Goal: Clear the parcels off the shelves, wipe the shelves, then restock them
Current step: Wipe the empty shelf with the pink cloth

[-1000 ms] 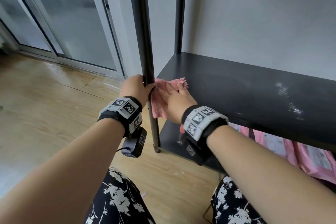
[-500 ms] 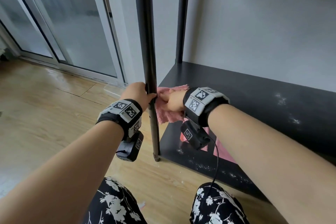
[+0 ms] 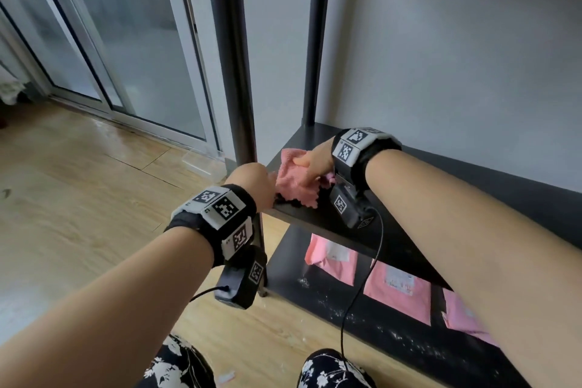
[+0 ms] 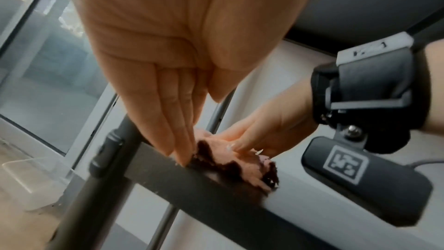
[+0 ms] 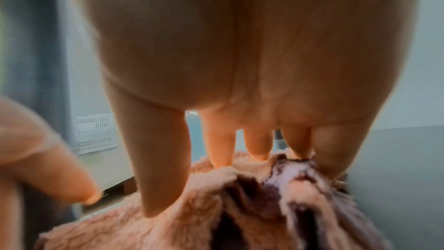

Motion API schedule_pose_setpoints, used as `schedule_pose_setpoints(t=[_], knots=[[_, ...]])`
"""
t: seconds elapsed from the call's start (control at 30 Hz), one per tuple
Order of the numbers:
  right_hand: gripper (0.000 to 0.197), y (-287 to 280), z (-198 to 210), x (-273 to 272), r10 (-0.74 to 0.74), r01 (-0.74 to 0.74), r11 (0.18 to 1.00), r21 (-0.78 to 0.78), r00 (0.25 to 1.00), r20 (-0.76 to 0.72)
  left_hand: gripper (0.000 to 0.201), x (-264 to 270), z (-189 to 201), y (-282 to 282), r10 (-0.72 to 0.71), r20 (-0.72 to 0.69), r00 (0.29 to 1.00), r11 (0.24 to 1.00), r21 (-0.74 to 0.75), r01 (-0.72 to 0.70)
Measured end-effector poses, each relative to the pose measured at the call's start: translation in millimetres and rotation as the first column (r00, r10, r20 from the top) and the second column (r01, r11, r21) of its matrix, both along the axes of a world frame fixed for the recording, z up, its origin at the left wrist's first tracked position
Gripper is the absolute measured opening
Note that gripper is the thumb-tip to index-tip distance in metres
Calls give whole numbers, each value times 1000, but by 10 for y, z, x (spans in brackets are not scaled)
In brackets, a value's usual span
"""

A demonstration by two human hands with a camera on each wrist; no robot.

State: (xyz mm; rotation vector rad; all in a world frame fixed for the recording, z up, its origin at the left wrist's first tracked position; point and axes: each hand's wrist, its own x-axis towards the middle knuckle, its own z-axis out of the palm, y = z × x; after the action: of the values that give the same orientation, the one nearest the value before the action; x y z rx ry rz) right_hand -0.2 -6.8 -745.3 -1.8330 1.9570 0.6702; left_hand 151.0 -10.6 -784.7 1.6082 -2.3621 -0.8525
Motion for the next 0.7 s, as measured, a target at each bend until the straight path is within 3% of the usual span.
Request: schedule_pose_setpoints(t=[0.17,0.37,0.53,0.7], knots=[[72,-232,-17,-408,5,-7,999,-40,998,-56,27,-227,-32,40,27,36,999,998,-63,-25],[53,-436,-129,-732,-93,103,979,-174,994,65,33,-561,17,-106,16,153,988,999,-50,-8],[69,-555,-267,-861,-136,134,963,-235,991,5,36,-694,35,-216,-17,231,973,997,-69,34],[64,-292,-245,-1163,-186,169,958,-230,981,-56,35,-740,38,-189,-30,255,967,997,-58,47]])
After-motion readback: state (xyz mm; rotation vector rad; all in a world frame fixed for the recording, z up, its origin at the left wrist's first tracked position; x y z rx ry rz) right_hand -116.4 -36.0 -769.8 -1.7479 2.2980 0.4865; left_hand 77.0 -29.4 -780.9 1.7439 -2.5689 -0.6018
